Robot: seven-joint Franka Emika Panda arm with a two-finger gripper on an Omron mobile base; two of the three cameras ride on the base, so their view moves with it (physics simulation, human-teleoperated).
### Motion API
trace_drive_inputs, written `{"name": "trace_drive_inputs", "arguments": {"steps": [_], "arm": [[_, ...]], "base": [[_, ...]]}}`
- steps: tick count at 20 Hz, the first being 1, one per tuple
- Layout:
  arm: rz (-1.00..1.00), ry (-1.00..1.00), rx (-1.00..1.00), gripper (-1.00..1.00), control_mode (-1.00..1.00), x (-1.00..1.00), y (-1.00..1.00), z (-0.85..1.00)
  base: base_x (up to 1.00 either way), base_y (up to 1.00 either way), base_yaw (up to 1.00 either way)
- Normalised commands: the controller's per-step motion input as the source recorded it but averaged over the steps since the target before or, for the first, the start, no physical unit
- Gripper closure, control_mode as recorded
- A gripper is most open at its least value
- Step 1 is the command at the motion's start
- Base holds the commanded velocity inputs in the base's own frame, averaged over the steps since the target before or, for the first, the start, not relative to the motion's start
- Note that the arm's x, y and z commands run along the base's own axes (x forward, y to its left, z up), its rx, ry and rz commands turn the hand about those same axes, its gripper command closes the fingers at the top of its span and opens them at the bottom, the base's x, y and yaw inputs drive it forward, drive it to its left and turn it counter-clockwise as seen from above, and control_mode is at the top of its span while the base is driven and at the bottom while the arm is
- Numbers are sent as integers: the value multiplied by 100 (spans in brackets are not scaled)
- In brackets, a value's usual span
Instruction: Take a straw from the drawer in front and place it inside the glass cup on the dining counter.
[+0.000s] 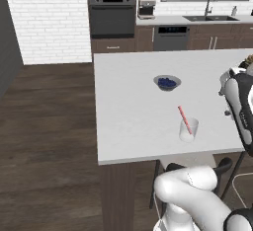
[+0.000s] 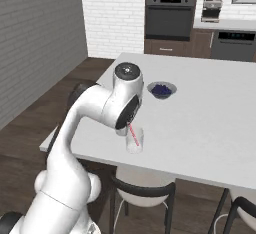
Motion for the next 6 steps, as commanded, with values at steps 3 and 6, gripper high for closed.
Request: {"name": "trace_drive_inputs", "arguments": {"steps": [3, 6], "arm": [[-8, 2, -62, -100, -100, -50, 60, -16], [-4, 16, -52, -100, -100, -6, 60, -27]], "base": [[0, 0, 0], [0, 0, 0]]}}
